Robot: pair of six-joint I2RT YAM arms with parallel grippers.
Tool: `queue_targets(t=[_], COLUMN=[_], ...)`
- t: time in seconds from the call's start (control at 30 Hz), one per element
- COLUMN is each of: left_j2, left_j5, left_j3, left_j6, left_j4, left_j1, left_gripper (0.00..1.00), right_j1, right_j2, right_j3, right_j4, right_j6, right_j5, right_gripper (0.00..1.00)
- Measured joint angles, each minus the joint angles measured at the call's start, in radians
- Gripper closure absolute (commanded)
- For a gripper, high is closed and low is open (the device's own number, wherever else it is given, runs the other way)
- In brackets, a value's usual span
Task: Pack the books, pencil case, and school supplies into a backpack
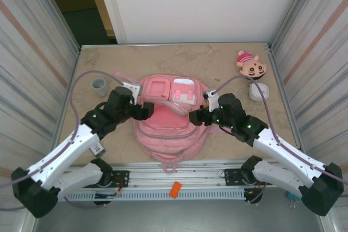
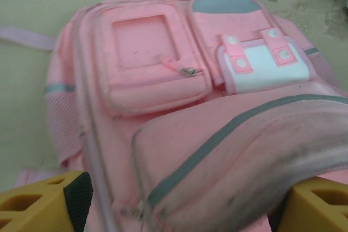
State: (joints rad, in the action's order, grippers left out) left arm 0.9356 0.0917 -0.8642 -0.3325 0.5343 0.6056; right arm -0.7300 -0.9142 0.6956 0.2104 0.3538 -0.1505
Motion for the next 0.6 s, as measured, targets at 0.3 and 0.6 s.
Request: queue_targets(t=[0.3, 0.6], left_j2=[-0.216, -0.274], left_j5=[0.011, 0.144], left_j3=[0.072, 0.182], left_j6=[-0.231, -0.487], left_j4=[0.25, 0.423], left_j1=[-0.281, -0.358], left_gripper=[0.01, 0.01], right_j1=[-0.097, -0.135], right_j2=[-0.105, -0.18], right_j3=[0.057, 0.063], right_j4=[-0.005, -0.026], right_j6=[-0.055, -0.071], right_j5=[0.016, 0.007], right_gripper=[0.27, 0.27])
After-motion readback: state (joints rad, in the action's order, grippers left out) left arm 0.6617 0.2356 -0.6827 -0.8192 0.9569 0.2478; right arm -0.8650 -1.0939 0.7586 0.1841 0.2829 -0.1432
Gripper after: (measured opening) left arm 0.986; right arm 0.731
